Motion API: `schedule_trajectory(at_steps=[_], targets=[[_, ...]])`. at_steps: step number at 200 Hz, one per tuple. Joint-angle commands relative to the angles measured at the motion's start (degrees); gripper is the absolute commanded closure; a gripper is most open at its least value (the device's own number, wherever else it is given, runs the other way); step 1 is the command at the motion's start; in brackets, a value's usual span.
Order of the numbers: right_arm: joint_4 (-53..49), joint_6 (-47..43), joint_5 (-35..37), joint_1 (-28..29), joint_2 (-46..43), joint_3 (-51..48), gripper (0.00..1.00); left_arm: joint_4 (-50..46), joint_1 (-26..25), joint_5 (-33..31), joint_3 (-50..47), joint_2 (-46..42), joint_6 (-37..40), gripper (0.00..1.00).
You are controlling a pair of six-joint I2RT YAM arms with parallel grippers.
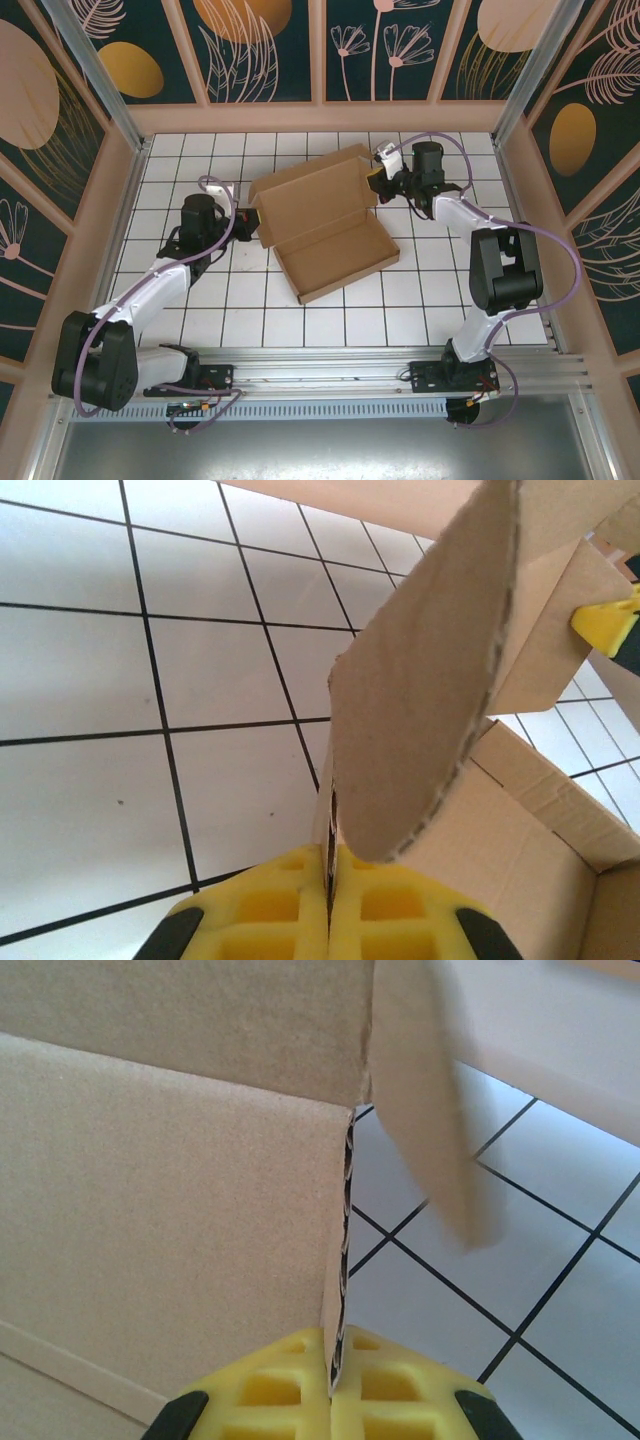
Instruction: Fold the paper box
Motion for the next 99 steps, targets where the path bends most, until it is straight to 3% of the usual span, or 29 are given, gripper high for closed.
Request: schedule_trajectory(at_steps=[1,48,80,99], targets=[[2.7,2.9,0.6,0.5,-2.3,-2.7,1.00,1.1,0.1,-0.2,0.6,-0.3,1.6,1.00],[21.5,16.6,5.7,2.7,-9.4,-13.3,1.00,3.3,0.1,-7.8,3.9,-0.2,2.7,1.00],[30.8,21.1,17.2,6.5,-13.0,-18.7,1.00,9.7,0.0,-10.6,5.9,2.9,1.2,1.00],[36.7,22.5,27.7,9.9,-13.9,-21.1,1.00,13.6,-0.4,-12.5,6.6,5.3,1.3,1.00]])
